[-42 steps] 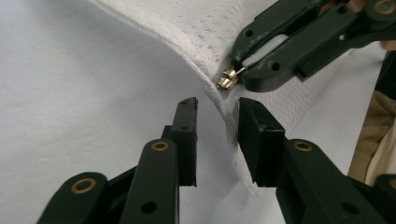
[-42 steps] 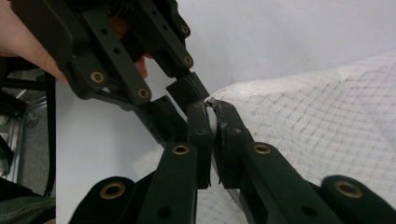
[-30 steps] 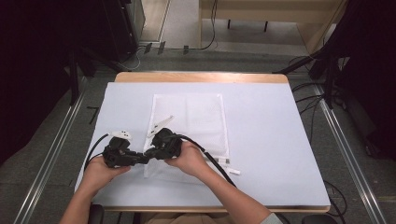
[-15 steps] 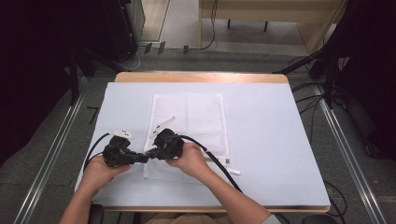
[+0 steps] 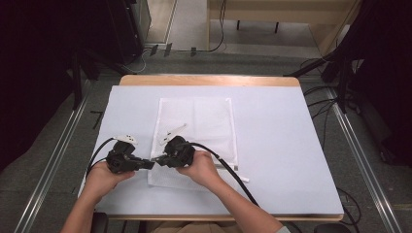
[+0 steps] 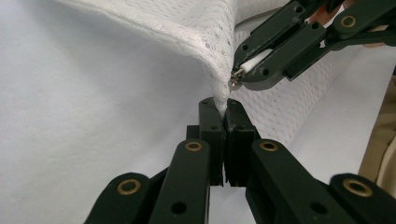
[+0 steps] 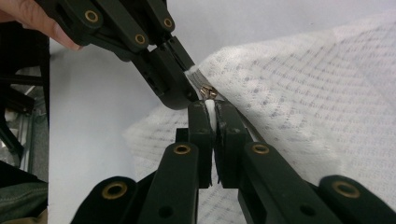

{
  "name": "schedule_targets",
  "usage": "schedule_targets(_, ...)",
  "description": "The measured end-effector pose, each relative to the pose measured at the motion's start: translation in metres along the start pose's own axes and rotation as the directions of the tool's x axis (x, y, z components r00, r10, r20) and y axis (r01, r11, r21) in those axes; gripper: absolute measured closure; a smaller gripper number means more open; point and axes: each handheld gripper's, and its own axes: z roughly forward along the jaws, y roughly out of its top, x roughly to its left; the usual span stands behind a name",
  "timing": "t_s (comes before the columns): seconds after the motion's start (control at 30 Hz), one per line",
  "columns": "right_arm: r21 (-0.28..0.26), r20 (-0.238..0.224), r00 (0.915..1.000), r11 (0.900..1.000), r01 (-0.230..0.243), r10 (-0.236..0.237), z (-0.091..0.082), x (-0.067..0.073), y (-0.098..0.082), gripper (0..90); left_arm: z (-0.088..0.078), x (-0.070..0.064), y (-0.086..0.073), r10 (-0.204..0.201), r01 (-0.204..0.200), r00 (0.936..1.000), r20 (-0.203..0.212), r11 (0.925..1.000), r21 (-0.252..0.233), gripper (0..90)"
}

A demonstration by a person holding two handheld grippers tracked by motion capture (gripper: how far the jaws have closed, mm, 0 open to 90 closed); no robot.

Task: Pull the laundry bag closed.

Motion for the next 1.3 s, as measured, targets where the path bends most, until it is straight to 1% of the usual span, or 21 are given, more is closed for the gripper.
schedule_targets(0.03, 0.002, 0.009, 0.9999, 1.000, 0.007, -0.007, 0.000, 0.000, -0.001, 88.3, 0.000, 0.001, 0.000, -0.001, 0.001, 1.0000, 0.007, 1.0000, -0.001, 88.9)
schedule_targets(0.07, -0.003, 0.003, 1.0000, 1.000, 0.004, -0.004, -0.001, -0.001, -0.002, 88.3, -0.001, 0.001, 0.000, 0.000, 0.000, 1.0000, 0.001, 1.0000, -0.003, 88.8)
schedule_targets(0.13, -0.004, 0.012, 0.9999, 1.000, 0.010, -0.010, -0.001, -0.001, -0.003, 88.3, -0.001, 0.001, 0.000, 0.002, -0.002, 1.0000, 0.004, 1.0000, -0.003, 88.9)
schedule_targets(0.17, -0.002, 0.005, 0.9999, 1.000, 0.009, -0.009, -0.001, -0.001, -0.003, 88.3, -0.001, 0.001, 0.000, 0.002, -0.002, 1.0000, 0.002, 1.0000, -0.003, 88.9)
schedule_targets(0.2, -0.002, 0.012, 0.9998, 1.000, 0.015, -0.015, -0.002, -0.001, -0.004, 88.3, -0.001, 0.001, -0.001, 0.002, -0.002, 1.0000, 0.007, 1.0000, -0.004, 88.9)
schedule_targets(0.23, -0.004, 0.007, 0.9999, 1.000, 0.014, -0.014, -0.002, -0.002, -0.005, 88.3, -0.001, 0.001, -0.001, 0.004, -0.004, 1.0000, 0.006, 1.0000, -0.007, 88.9)
schedule_targets(0.27, -0.001, 0.006, 1.0000, 1.000, 0.007, -0.007, -0.003, -0.003, -0.006, 88.3, -0.002, 0.001, -0.001, 0.003, -0.003, 1.0000, 0.006, 1.0000, -0.003, 88.9)
schedule_targets(0.3, 0.001, 0.015, 0.9998, 1.000, 0.009, -0.009, -0.004, -0.003, -0.007, 88.3, -0.002, 0.002, -0.001, 0.002, -0.002, 1.0000, 0.005, 1.0000, -0.005, 88.9)
schedule_targets(0.33, 0.004, 0.014, 0.9999, 1.000, 0.010, -0.010, -0.004, -0.005, -0.008, 88.3, -0.003, 0.002, -0.002, -0.001, 0.001, 1.0000, 0.007, 1.0000, -0.007, 88.9)
schedule_targets(0.37, 0.006, 0.020, 0.9998, 1.000, -0.001, 0.001, -0.005, -0.006, -0.009, 88.3, -0.004, 0.003, -0.002, 0.001, -0.001, 0.9999, 0.010, 1.0000, -0.008, 88.9)
schedule_targets(0.43, 0.002, 0.008, 0.9999, 1.000, -0.010, 0.010, -0.007, -0.009, -0.011, 88.2, -0.003, 0.003, -0.002, 0.000, 0.000, 0.9998, 0.019, 1.0000, -0.009, 88.9)
schedule_targets(0.47, 0.002, 0.012, 0.9998, 1.000, -0.014, 0.014, -0.008, -0.009, -0.011, 88.3, -0.003, 0.002, -0.002, 0.004, -0.004, 0.9999, 0.015, 1.0000, -0.007, 88.8)
schedule_targets(0.57, 0.009, 0.015, 0.9999, 1.000, 0.007, -0.007, -0.009, -0.009, -0.011, 88.2, -0.003, 0.002, -0.002, 0.006, -0.006, 0.9998, 0.017, 0.9999, -0.012, 88.8)
schedule_targets(0.77, 0.010, 0.013, 0.9997, 1.000, 0.018, -0.018, -0.010, -0.009, -0.012, 88.2, -0.002, 0.002, -0.002, 0.018, -0.017, 0.9996, 0.022, 0.9998, -0.014, 88.8)
schedule_targets(0.87, 0.011, 0.009, 0.9997, 1.000, 0.023, -0.023, -0.011, -0.009, -0.013, 88.2, -0.002, 0.002, -0.002, 0.020, -0.020, 0.9993, 0.031, 0.9997, -0.013, 88.8)
schedule_targets(0.93, 0.008, 0.012, 0.9995, 1.000, 0.028, -0.028, -0.011, -0.009, -0.013, 88.3, -0.003, 0.003, -0.002, 0.016, -0.015, 0.9987, 0.048, 0.9997, -0.019, 88.8)
schedule_targets(1.0, 0.010, 0.011, 0.9995, 0.999, 0.031, -0.031, -0.013, -0.008, -0.013, 88.3, -0.003, 0.002, -0.002, 0.017, -0.017, 0.9987, 0.048, 0.9997, -0.016, 88.9)
schedule_targets(1.07, 0.017, 0.017, 0.9995, 0.999, 0.027, -0.028, -0.013, -0.008, -0.013, 88.3, -0.002, 0.002, -0.002, 0.018, -0.017, 0.9993, 0.034, 0.9998, -0.013, 88.9)
schedule_targets(1.13, 0.024, 0.032, 0.9991, 0.999, 0.027, -0.027, -0.014, -0.011, -0.015, 88.3, -0.004, 0.004, -0.003, 0.012, -0.012, 0.9994, 0.033, 0.9999, -0.009, 88.9)
schedule_targets(1.2, 0.028, 0.032, 0.9995, 1.000, -0.002, 0.001, -0.016, -0.016, -0.018, 88.2, -0.004, 0.006, -0.004, 0.011, -0.010, 0.9994, 0.032, 0.9999, -0.013, 88.9)
schedule_targets(1.3, 0.014, 0.021, 0.9997, 1.000, -0.014, 0.014, -0.019, -0.019, -0.022, 88.2, -0.003, 0.004, -0.003, 0.014, -0.013, 0.9995, 0.029, 0.9998, -0.014, 88.8)
